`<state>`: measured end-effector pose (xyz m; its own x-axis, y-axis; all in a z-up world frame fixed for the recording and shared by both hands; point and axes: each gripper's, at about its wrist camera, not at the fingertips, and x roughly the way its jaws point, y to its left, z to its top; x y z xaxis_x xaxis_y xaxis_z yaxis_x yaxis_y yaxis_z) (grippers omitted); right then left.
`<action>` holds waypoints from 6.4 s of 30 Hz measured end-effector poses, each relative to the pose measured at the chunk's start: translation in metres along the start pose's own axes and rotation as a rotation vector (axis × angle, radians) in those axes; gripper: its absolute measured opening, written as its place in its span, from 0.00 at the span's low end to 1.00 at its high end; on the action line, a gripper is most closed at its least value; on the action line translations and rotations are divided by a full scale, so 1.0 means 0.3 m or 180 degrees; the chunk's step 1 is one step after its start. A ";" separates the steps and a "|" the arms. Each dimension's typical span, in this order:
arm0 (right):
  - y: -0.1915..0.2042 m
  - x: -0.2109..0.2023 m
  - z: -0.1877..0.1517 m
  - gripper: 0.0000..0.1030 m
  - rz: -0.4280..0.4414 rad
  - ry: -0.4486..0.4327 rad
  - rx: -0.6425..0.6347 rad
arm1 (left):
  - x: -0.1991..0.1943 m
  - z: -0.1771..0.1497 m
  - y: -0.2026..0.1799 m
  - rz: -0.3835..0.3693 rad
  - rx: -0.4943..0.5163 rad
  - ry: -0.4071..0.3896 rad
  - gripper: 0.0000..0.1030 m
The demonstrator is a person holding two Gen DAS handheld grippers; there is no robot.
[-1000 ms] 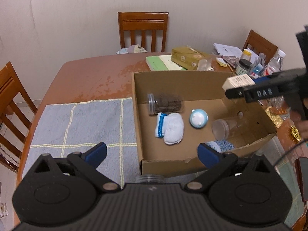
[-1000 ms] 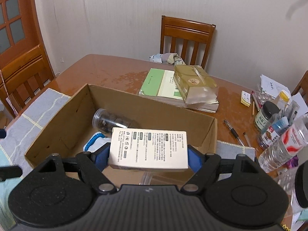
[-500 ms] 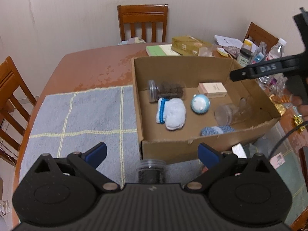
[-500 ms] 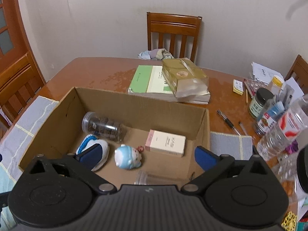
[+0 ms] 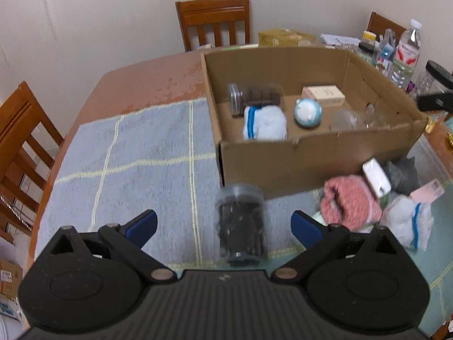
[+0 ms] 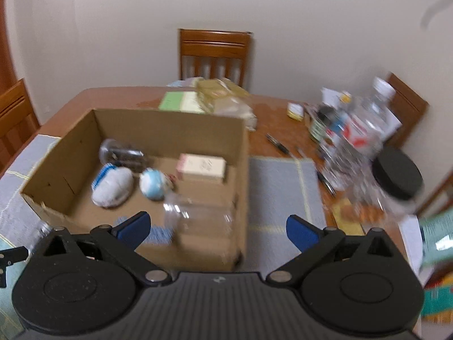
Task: Organize objects
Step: 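Bring both open tools back over the remaining items, then grasp the clear jar of black pieces with the left tool while the right tool grasps the pink box, then lower the jar into the box and open the left tool while the right tool drops the pink box there, then bring both open tools back over the remaining items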
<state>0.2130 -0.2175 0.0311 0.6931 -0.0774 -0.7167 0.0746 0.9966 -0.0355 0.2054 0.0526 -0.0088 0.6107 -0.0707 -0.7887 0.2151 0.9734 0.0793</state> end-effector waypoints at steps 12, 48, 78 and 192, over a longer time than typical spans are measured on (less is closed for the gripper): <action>-0.026 0.093 -0.273 1.00 -0.0133 0.0505 0.0136 | 0.074 -0.067 0.020 0.0151 -0.0074 0.0163 0.97; -0.091 0.128 -0.343 1.00 -0.0208 0.0754 -0.0004 | 0.101 -0.166 0.229 0.0389 -0.0515 0.0471 0.97; -0.140 0.225 -0.363 1.00 0.0478 0.0604 -0.0454 | 0.212 -0.099 -0.048 0.0504 -0.0877 0.0300 0.99; 0.095 0.040 -0.149 1.00 0.0428 0.0367 -0.0389 | -0.060 -0.004 -0.081 -0.0303 -0.0090 0.0235 0.96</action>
<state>0.1913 -0.1887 -0.0096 0.6037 0.0534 -0.7954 -0.1053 0.9943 -0.0133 0.1883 0.0306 0.0028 0.5305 -0.1478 -0.8347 0.2472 0.9689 -0.0145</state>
